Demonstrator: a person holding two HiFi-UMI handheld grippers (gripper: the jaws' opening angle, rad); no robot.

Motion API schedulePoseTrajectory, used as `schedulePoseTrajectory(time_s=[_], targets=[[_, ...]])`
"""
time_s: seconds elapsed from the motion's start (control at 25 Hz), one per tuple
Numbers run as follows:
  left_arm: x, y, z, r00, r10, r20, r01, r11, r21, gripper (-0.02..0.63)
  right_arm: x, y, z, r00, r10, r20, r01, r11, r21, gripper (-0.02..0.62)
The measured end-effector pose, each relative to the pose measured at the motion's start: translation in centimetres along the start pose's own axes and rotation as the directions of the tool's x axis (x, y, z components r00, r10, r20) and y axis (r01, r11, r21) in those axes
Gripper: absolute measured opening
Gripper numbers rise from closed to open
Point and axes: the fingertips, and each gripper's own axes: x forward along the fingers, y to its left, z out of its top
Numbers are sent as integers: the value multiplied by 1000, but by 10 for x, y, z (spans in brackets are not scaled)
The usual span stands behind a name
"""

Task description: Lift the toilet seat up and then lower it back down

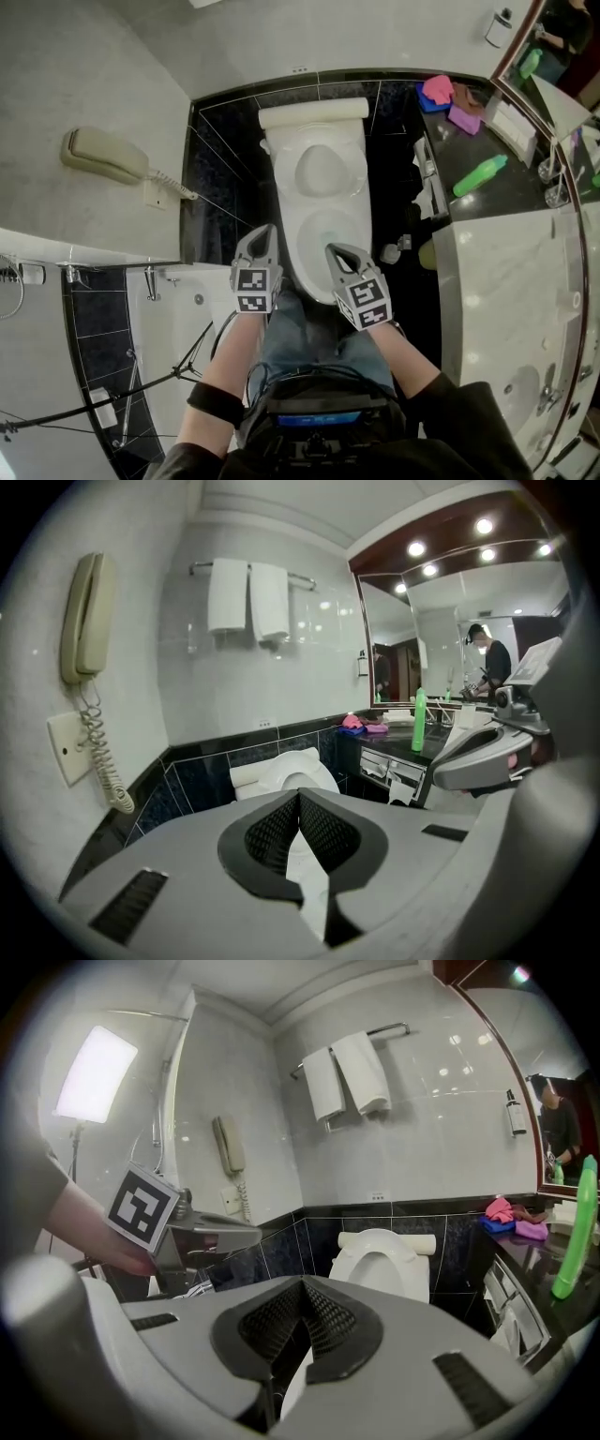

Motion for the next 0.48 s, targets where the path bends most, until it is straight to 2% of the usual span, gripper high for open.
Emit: schedulePoseTrajectory(time_s=[0.24,0.36,0.48], targets=[[58,46,-15,998,-44,-43,48,994,101,63,73,6,3,1000,15,-26,-15,1000,13,3],[92,71,-31,996,-61,-64,69,989,131,132,110,-3,-2,999,17,-30,-16,999,30,3],[127,95,-52,990,-70,-126,92,980,178,178,147,-16,-14,999,4,-43,-3,999,33,3]])
